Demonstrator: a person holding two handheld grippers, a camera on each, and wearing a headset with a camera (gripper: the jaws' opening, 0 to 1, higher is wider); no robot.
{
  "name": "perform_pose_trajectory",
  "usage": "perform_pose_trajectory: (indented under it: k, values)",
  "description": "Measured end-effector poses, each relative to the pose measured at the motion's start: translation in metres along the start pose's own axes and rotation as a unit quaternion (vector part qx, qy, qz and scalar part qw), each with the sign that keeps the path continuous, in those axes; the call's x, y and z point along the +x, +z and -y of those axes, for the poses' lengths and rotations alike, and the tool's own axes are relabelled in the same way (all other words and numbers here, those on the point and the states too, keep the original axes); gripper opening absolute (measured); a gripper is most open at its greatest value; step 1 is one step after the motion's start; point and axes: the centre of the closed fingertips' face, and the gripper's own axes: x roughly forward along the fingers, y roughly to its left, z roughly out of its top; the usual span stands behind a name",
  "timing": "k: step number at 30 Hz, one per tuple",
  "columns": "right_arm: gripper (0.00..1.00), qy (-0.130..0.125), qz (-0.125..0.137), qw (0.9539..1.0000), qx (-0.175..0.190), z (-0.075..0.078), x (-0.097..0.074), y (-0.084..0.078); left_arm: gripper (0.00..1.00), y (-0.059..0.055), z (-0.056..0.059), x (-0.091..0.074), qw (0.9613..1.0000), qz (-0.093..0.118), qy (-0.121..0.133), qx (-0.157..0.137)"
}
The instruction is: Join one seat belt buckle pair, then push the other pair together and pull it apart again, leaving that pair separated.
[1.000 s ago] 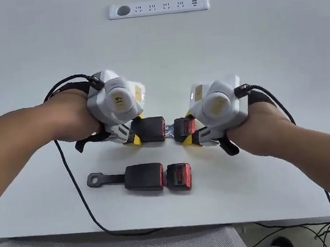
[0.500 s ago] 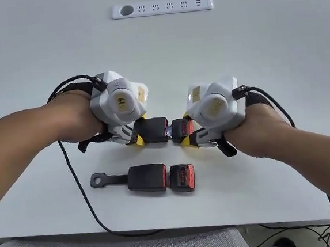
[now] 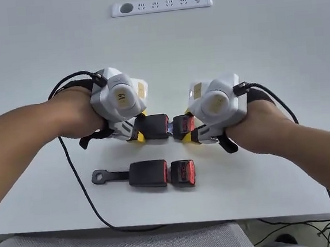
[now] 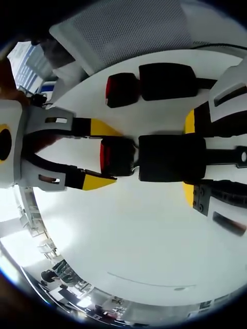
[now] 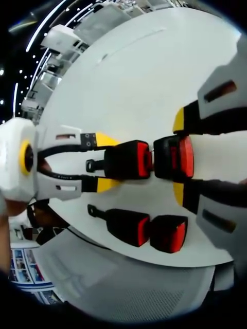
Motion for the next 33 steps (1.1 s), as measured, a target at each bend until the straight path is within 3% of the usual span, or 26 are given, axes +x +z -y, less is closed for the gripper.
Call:
perform_pose_trajectory:
  k: [13, 33]
  values:
    - [0.32, 0.003, -0.001, 1.0000, -0.001, 0.002, -0.012, -0.015, 0.31, -0.001, 0.000, -0.001, 0.9999, 0.007, 0.002, -0.009]
    - [0.33, -0.010, -0.034, 0.9990, 0.029, 0.006, -0.069, -0.090, 0.33, 0.000, 0.001, -0.001, 0.9999, -0.004, 0.000, -0.015]
